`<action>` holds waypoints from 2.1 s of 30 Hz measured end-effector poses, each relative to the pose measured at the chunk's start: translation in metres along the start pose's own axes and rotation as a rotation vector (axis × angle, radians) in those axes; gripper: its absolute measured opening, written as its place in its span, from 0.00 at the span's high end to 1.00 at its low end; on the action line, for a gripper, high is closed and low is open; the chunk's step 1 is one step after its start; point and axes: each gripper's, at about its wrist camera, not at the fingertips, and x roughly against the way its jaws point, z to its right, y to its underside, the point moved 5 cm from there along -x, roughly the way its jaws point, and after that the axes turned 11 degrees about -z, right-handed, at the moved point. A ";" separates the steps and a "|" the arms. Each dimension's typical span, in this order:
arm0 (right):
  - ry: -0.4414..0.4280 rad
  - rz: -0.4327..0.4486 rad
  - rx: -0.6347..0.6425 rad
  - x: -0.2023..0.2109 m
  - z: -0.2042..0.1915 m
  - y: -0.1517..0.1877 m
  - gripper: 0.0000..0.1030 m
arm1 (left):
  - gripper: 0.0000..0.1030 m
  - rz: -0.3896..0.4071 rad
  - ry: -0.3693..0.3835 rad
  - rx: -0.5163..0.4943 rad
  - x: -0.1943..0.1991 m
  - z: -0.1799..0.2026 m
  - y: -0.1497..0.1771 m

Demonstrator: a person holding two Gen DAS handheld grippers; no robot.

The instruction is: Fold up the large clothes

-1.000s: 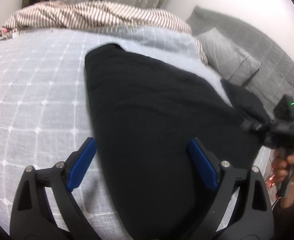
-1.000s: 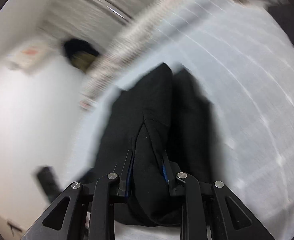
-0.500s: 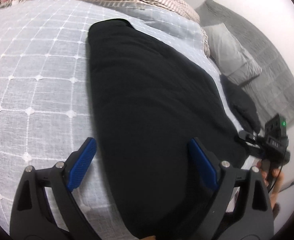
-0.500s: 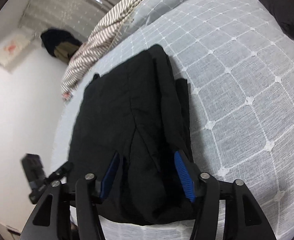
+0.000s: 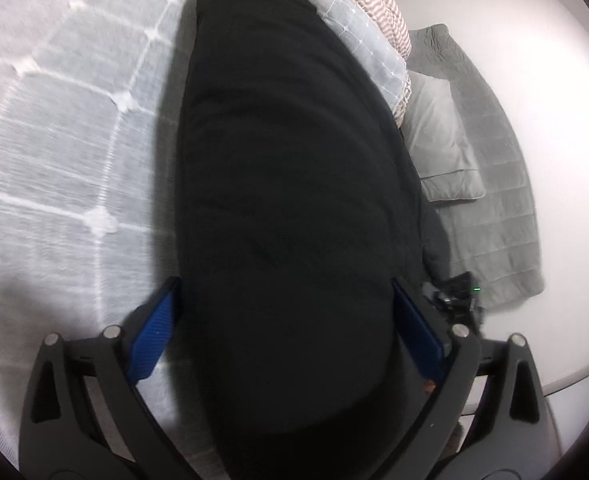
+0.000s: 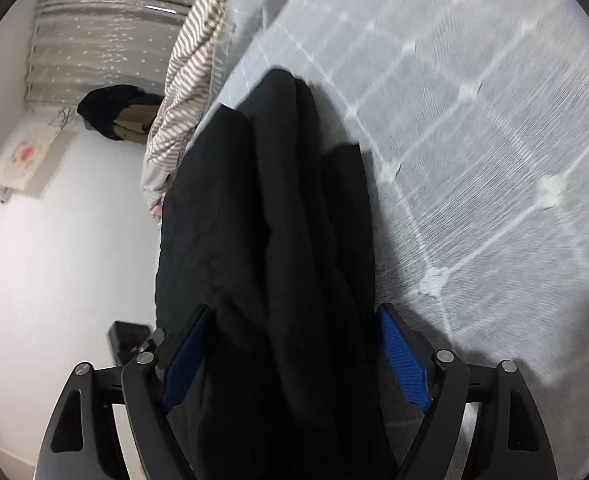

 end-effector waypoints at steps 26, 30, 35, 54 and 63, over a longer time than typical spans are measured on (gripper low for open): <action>-0.190 0.084 0.398 -0.076 -0.156 0.000 0.43 | 0.23 0.324 -0.024 -0.028 0.139 -0.004 -0.018; -0.089 0.042 0.400 -0.120 -0.169 0.000 0.40 | 0.16 0.331 -0.099 -0.017 0.161 -0.041 -0.020; 0.102 -0.026 0.358 -0.164 -0.148 -0.006 0.28 | 0.12 0.287 -0.123 0.178 0.154 -0.098 -0.021; 0.447 0.254 0.553 -0.062 -0.194 0.081 0.16 | 0.01 0.420 -0.673 0.023 0.159 0.006 0.069; 0.488 0.239 0.557 -0.048 -0.194 0.139 0.15 | 0.01 0.448 -0.872 -0.040 0.126 0.035 0.119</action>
